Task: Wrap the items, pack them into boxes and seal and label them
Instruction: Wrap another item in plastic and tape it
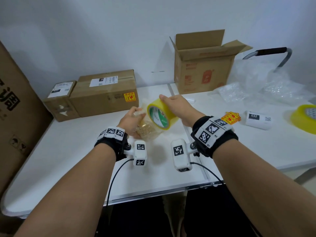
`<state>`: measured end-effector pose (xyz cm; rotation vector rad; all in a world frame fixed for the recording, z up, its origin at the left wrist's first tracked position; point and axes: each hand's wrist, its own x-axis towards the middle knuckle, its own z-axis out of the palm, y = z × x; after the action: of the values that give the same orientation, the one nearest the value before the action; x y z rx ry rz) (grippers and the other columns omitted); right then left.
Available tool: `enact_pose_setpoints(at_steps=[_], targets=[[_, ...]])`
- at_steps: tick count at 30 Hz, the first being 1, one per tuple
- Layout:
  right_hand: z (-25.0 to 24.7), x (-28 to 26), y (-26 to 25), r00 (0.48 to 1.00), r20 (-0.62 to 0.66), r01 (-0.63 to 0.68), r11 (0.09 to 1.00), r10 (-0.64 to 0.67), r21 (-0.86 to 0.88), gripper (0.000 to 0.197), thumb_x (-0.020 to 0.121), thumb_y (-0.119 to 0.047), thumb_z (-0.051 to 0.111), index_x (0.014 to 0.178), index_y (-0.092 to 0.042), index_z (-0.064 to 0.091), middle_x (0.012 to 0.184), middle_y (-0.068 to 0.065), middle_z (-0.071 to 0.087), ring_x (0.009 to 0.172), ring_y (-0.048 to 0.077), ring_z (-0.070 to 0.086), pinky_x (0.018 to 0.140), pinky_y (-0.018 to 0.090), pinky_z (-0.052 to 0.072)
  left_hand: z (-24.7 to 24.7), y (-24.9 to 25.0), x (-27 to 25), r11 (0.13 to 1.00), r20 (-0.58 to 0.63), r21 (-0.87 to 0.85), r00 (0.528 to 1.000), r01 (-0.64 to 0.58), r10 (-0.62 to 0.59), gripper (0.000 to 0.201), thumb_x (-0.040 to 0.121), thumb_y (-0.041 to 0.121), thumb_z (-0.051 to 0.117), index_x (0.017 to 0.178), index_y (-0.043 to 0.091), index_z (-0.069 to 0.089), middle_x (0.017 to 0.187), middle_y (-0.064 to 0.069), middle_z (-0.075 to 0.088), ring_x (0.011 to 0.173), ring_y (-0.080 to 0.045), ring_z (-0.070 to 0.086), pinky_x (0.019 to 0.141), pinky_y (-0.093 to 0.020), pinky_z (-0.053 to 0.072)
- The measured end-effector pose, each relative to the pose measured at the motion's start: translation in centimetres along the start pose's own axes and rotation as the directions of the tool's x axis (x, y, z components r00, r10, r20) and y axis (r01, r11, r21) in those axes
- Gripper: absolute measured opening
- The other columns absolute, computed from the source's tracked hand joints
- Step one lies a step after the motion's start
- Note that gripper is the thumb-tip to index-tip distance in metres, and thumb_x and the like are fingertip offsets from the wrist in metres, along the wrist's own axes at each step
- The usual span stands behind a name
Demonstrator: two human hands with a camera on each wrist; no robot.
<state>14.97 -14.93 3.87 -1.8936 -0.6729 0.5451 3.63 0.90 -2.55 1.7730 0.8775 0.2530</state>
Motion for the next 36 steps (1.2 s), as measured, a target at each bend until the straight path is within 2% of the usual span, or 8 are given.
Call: enact_pose_setpoints(at_steps=[5, 12, 16, 19, 22, 29, 32, 36], targets=[[-0.3, -0.5, 0.7, 0.999, 0.030, -0.023, 0.987, 0.028, -0.162, 0.048, 0.097, -0.048, 0.047, 0.070, -0.008, 0.049, 0.077, 0.011, 0.061, 0.074, 0.030, 0.057, 0.069, 0.037, 0.048, -0.5, -0.1, 0.8, 0.997, 0.016, -0.038, 0.998, 0.069, -0.068, 0.010, 0.092, 0.045, 0.060, 0.101, 0.040, 0.057, 0.101, -0.019, 0.062, 0.094, -0.045, 0.065, 0.064, -0.067, 0.054], [0.3, -1.3, 4.0, 0.986, 0.085, -0.105, 0.923, 0.146, -0.371, 0.045, 0.102, -0.043, 0.039, 0.063, -0.021, 0.031, 0.081, 0.010, 0.047, 0.084, 0.022, 0.044, 0.064, 0.028, 0.036, -0.5, -0.7, 2.4, 0.996, 0.012, 0.067, 0.999, 0.051, -0.052, 0.008, 0.093, 0.037, 0.050, 0.099, 0.041, 0.053, 0.114, -0.013, 0.064, 0.089, -0.044, 0.068, 0.068, -0.066, 0.055], [0.8, -0.8, 4.7, 0.988, 0.049, -0.116, 0.906, 0.149, -0.407, 0.048, 0.098, -0.048, 0.046, 0.065, -0.013, 0.041, 0.068, 0.002, 0.046, 0.079, 0.025, 0.050, 0.056, 0.029, 0.033, 0.3, -0.1, 0.7, 0.900, -0.052, 0.429, 0.993, -0.076, 0.109, 0.028, 0.101, 0.034, 0.036, 0.128, 0.030, 0.041, 0.110, -0.015, 0.062, 0.096, -0.038, 0.062, 0.086, -0.050, 0.054], [1.3, -0.2, 4.9, 0.987, 0.076, -0.093, 0.892, 0.140, -0.442, 0.048, 0.097, -0.049, 0.046, 0.068, -0.011, 0.044, 0.069, 0.002, 0.048, 0.071, 0.021, 0.051, 0.056, 0.029, 0.034, 0.1, -0.4, 0.4, 0.700, -0.061, 0.674, 0.926, -0.236, 0.371, 0.031, 0.101, 0.024, 0.038, 0.131, 0.020, 0.044, 0.143, -0.011, 0.040, 0.116, -0.034, 0.049, 0.094, -0.048, 0.047], [1.6, 0.1, 4.8, 0.988, 0.074, -0.088, 0.882, 0.137, -0.464, 0.048, 0.098, -0.048, 0.046, 0.066, -0.013, 0.042, 0.067, 0.002, 0.047, 0.065, 0.018, 0.048, 0.051, 0.027, 0.030, 0.1, -0.5, 0.4, 0.598, -0.001, 0.677, 0.812, -0.429, 0.583, 0.040, 0.093, 0.001, 0.045, 0.129, 0.017, 0.048, 0.142, -0.006, 0.037, 0.098, -0.029, 0.058, 0.072, -0.043, 0.053], [1.4, 0.4, 4.5, 0.987, 0.078, -0.091, 0.894, 0.139, -0.440, 0.044, 0.098, -0.047, 0.045, 0.086, -0.005, 0.050, 0.069, 0.001, 0.046, 0.068, 0.019, 0.048, 0.058, 0.029, 0.034, -0.6, 1.1, -0.3, 0.692, 0.290, 0.628, 0.932, -0.356, 0.216, 0.081, 0.090, 0.037, 0.054, 0.155, 0.019, 0.009, 0.162, -0.003, 0.007, 0.147, -0.029, 0.016, 0.119, -0.043, 0.020], [1.6, 0.4, 4.5, 0.989, 0.077, -0.084, 0.917, 0.123, -0.390, 0.048, 0.099, -0.047, 0.045, 0.068, -0.010, 0.043, 0.067, 0.001, 0.045, 0.068, 0.020, 0.046, 0.052, 0.026, 0.030, 0.0, 0.0, 0.1, 0.560, 0.271, 0.772, 0.953, -0.301, 0.138, 0.119, 0.078, 0.050, 0.074, 0.154, 0.028, -0.016, 0.161, 0.009, -0.017, 0.146, -0.039, 0.011, 0.117, -0.052, 0.022], [1.2, -0.2, 4.7, 0.990, 0.134, -0.021, 0.980, 0.048, -0.198, 0.050, 0.097, -0.052, 0.046, 0.073, -0.008, 0.054, 0.076, 0.002, 0.052, 0.080, 0.021, 0.049, 0.063, 0.026, 0.037, 0.5, -0.9, 0.9, 0.560, 0.171, 0.769, 0.943, -0.309, 0.285, 0.119, 0.075, 0.051, 0.077, 0.155, 0.024, -0.006, 0.162, 0.002, 0.000, 0.133, -0.045, 0.036, 0.107, -0.053, 0.038]])
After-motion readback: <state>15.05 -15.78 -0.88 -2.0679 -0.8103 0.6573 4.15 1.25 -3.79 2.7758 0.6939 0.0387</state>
